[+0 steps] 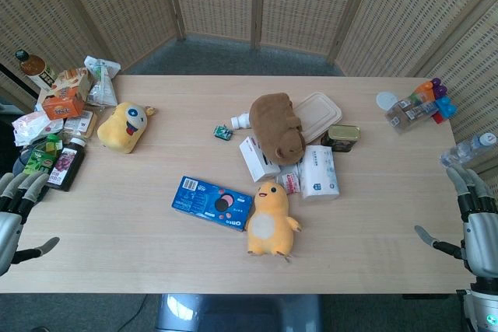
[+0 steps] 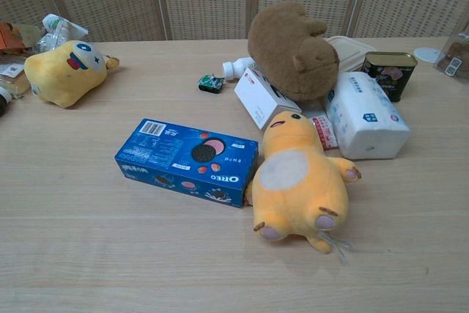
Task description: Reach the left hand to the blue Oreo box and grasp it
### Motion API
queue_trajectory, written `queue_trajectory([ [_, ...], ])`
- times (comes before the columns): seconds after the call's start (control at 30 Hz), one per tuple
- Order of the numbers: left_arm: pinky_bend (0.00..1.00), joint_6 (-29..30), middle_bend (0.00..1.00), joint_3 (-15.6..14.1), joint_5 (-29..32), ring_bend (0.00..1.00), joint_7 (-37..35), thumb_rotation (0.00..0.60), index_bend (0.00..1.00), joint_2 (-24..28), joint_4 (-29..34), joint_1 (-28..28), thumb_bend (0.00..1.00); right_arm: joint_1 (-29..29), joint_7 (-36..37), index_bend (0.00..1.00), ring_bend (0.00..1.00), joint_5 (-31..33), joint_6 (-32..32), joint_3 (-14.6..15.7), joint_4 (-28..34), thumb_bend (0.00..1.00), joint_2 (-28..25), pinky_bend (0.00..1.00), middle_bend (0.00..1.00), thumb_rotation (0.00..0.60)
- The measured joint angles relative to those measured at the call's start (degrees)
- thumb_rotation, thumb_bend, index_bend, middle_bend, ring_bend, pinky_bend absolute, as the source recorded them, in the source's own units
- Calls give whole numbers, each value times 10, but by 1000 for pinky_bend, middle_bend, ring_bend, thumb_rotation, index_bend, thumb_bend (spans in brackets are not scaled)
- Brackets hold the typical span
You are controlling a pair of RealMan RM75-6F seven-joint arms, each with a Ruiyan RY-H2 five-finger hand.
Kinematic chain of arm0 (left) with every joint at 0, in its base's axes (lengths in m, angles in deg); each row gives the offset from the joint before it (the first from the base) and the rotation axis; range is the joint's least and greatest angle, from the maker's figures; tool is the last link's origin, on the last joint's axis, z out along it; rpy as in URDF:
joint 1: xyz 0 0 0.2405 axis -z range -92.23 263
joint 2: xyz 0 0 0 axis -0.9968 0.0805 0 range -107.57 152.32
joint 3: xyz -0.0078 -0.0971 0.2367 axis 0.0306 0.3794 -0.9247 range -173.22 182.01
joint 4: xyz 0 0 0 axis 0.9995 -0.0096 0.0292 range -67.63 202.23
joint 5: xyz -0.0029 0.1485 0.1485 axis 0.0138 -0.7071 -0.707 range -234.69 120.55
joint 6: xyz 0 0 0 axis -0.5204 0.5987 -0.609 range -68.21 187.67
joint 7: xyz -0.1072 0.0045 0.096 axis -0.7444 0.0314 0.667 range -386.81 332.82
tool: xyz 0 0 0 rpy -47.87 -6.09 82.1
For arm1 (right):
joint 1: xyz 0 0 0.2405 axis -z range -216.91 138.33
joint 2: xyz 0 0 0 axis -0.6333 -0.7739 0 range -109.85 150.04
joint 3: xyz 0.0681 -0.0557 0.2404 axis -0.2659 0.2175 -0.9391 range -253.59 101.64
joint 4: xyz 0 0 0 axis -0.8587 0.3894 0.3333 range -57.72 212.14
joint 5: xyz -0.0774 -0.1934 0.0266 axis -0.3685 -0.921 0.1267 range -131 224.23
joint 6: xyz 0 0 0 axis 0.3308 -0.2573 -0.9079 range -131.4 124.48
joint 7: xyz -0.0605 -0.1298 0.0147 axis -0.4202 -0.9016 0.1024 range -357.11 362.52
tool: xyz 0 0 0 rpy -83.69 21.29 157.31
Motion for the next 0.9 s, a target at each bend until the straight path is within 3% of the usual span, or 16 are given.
queue_trajectory([
  [0.4, 0, -46, 0, 10, 14, 0, 17, 600, 0, -13, -15, 21, 0, -2, 0, 0, 0, -5, -2, 1, 5, 0, 1, 0, 0, 600],
  [0.7, 0, -236, 0, 45, 69, 0, 68, 600, 0, -51, -28, 143, 0, -4, 6, 0, 0, -5, -5, 1, 6, 0, 1, 0, 0, 600],
  [0.8, 0, -308, 0, 65, 118, 0, 121, 600, 0, -98, -55, 205, 0, -3, 11, 0, 0, -3, -2, -1, 7, 0, -2, 0, 0, 600],
  [0.9, 0, -336, 0, 80, 167, 0, 174, 600, 0, -149, -85, 243, 0, -2, 6, 0, 0, 0, 8, -8, 4, 0, -4, 0, 0, 600],
])
